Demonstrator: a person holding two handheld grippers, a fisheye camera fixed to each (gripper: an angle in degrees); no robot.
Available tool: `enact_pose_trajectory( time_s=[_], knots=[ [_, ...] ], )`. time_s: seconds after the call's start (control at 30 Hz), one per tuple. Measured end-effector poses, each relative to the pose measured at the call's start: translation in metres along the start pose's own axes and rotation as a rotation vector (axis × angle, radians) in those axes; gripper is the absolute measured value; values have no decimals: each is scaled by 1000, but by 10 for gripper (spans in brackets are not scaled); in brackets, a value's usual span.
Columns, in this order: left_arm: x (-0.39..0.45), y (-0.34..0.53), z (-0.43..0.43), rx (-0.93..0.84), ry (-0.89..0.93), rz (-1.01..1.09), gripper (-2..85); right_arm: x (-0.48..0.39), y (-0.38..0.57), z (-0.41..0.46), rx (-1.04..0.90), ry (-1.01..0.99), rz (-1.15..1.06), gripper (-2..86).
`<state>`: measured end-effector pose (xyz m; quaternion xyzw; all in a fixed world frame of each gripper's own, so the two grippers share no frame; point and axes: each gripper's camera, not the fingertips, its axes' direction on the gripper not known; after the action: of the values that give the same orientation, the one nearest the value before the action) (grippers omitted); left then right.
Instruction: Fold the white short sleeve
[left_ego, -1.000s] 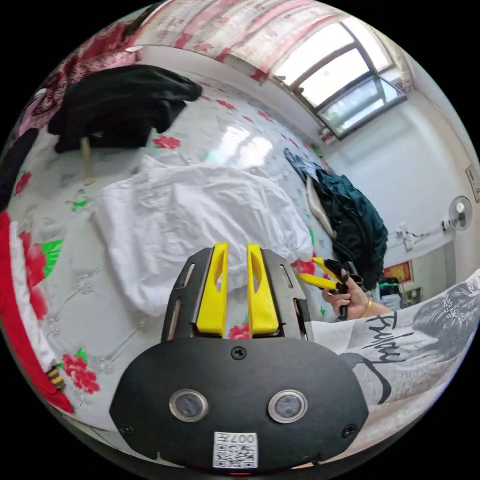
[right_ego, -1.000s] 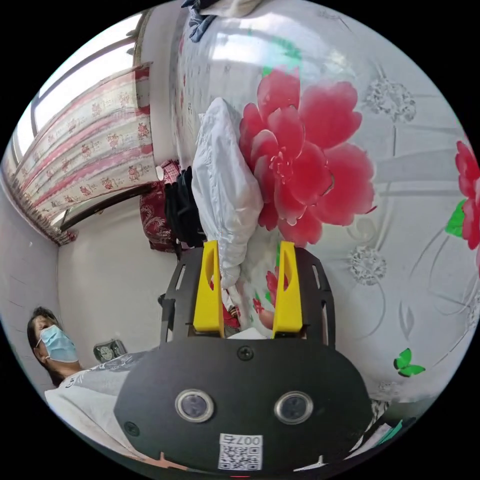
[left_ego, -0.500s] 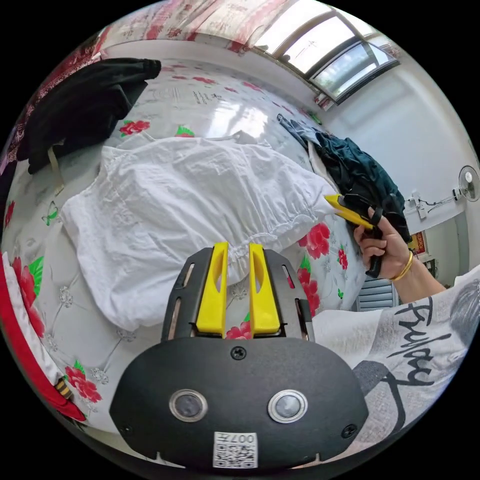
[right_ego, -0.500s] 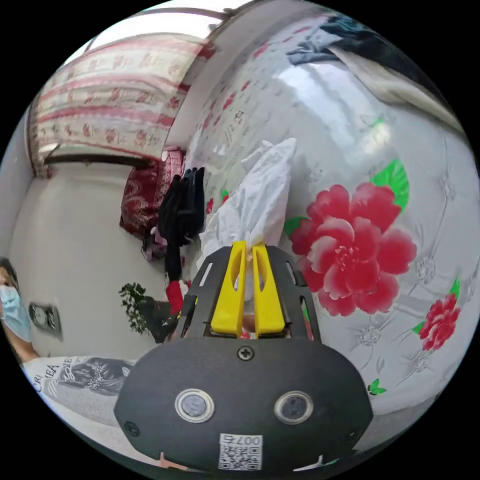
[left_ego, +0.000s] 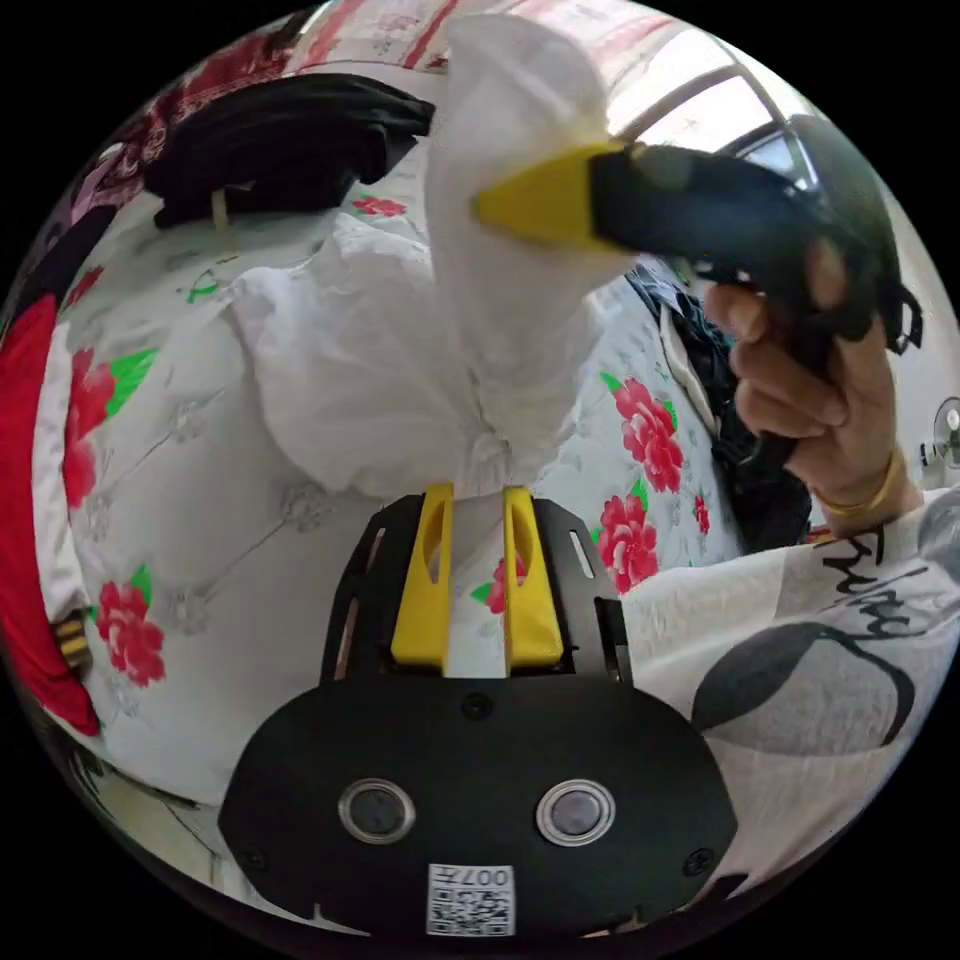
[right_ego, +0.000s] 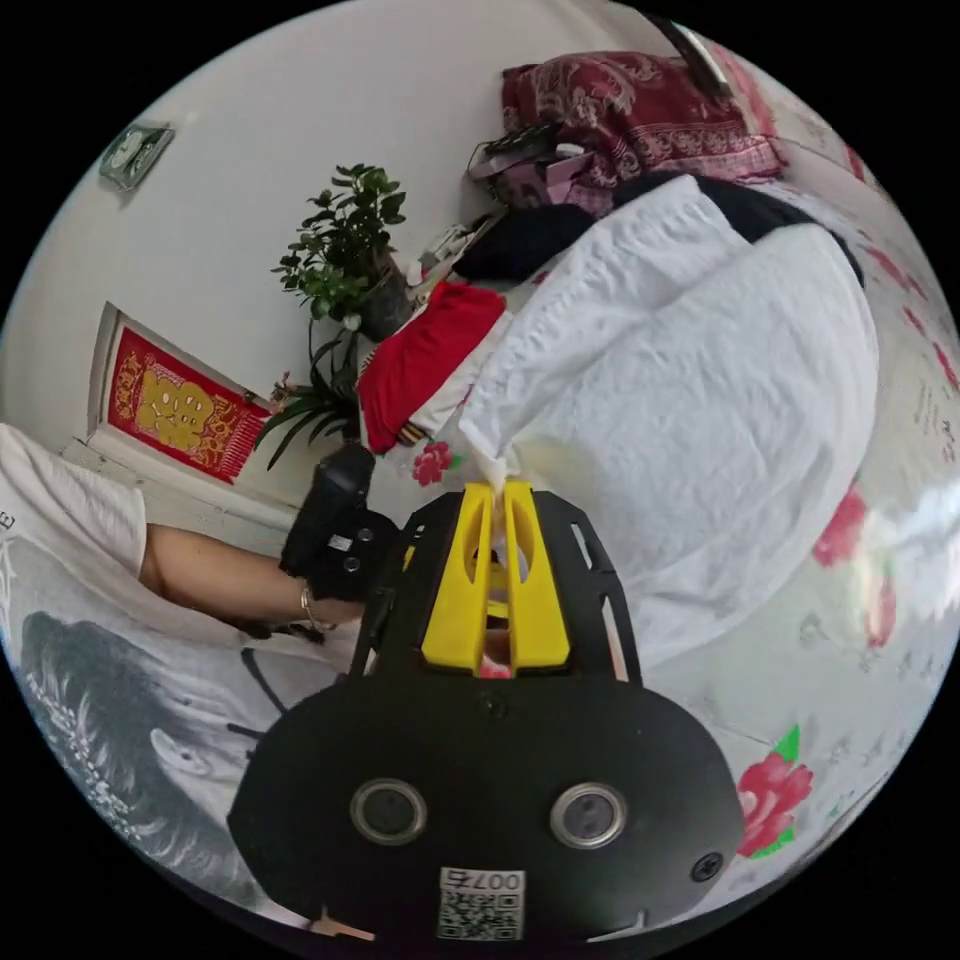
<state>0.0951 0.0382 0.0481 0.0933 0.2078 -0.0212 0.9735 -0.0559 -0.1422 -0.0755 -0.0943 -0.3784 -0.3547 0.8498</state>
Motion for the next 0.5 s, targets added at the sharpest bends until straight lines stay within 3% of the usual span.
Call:
enact_pose_trajectory(
  time_s=[0.13, 0.23, 0.33, 0.5],
  knots=[
    [-65, 40, -32, 9, 53, -202, 83, 47, 4, 76, -143, -101, 127, 34],
    [-107, 54, -47, 49, 193, -334, 103, 70, 17, 44, -25, -204, 205, 49],
    [-141, 58, -52, 112, 352, -438, 126, 101, 37, -17, 116, -177, 273, 68],
    [-174, 51, -49, 126, 481, -510, 157, 188, 99, -67, 193, -168, 596, 101]
  ],
)
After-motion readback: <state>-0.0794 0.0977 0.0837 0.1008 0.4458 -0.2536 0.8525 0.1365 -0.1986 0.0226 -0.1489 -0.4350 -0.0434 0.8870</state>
